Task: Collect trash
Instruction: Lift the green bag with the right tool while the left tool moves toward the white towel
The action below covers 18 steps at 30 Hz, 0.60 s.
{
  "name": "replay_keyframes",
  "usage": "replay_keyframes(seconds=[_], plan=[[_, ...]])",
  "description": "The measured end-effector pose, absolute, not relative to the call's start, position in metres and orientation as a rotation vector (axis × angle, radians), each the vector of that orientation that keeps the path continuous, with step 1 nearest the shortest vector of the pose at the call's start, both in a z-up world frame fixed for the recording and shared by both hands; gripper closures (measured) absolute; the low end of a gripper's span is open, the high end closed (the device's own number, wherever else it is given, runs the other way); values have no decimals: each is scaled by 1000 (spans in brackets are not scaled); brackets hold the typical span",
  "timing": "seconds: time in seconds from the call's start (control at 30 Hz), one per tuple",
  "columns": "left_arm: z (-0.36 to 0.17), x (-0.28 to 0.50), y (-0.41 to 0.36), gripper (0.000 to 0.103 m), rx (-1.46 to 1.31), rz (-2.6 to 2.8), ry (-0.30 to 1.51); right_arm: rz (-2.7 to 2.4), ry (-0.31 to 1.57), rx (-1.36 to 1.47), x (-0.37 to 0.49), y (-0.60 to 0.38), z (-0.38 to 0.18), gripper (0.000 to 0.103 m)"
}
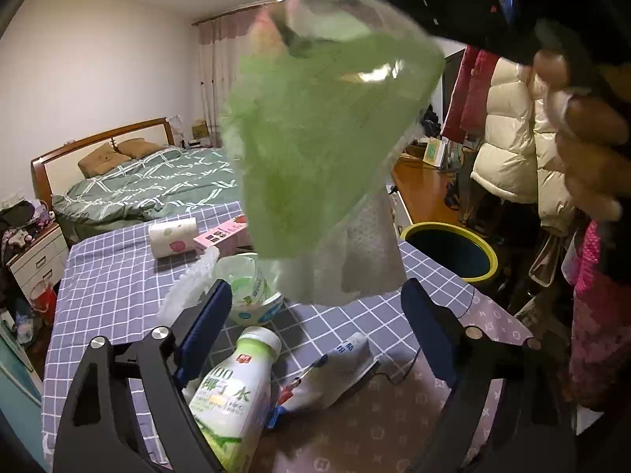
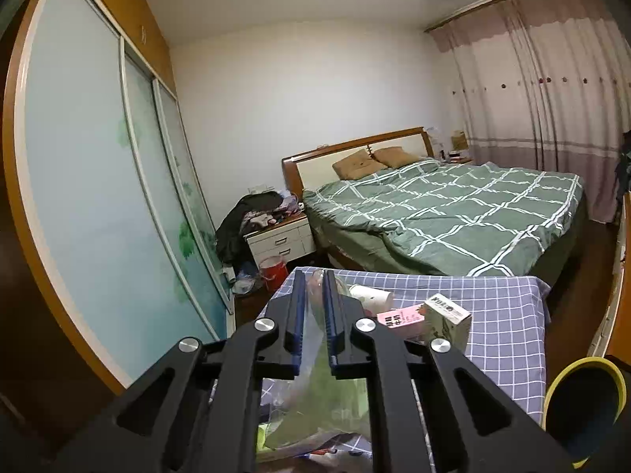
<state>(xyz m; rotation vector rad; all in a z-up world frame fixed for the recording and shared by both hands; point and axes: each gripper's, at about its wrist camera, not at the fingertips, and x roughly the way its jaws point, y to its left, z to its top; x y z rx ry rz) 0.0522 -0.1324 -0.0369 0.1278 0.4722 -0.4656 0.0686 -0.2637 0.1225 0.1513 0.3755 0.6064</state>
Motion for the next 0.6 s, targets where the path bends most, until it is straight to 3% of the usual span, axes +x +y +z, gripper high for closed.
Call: replay_keyframes(seconds=[0.4,0.5,0.6], plan=[[-44,64,-153,27,96,-533,479,703,411,171,60,-236,128,94],[-46,72,-152,38,66,-516,472,723,410,175,53,-233,132,94],[-46,74,-149,63,41,-508,458,727,403,178,50,-231,134,94]])
